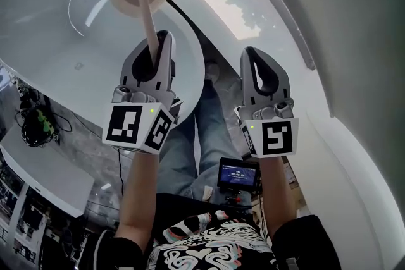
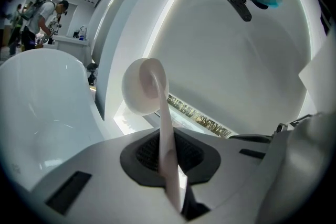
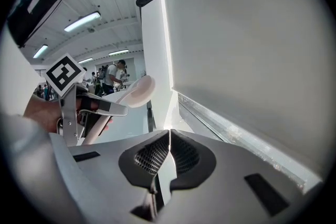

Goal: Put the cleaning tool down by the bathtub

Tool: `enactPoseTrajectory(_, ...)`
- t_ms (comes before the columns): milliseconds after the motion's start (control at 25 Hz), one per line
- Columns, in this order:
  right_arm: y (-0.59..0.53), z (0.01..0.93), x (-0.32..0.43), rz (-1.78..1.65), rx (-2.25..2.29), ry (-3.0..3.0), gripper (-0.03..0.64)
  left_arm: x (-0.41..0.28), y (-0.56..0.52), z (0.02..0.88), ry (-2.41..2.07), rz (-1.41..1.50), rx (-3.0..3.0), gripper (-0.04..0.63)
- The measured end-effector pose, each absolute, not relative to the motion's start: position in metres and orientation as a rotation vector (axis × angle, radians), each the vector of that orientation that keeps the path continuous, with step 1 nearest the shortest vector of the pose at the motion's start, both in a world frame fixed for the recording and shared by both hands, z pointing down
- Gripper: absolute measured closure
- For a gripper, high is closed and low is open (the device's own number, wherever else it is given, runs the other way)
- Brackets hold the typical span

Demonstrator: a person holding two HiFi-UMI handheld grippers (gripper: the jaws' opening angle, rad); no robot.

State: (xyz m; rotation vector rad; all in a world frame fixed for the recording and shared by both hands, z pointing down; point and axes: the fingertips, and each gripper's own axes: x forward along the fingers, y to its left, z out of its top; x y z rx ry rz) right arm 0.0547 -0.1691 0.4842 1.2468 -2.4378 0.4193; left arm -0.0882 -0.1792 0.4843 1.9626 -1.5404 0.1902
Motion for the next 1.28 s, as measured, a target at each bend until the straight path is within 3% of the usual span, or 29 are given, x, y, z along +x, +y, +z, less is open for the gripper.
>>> enactPoseTrajectory(1280, -0.176, 0.605, 0.071, 0.526, 1.238, -2.394, 0.591, -0.040, -0.183, 0.640, -1.523, 0.225, 1.782, 0.561)
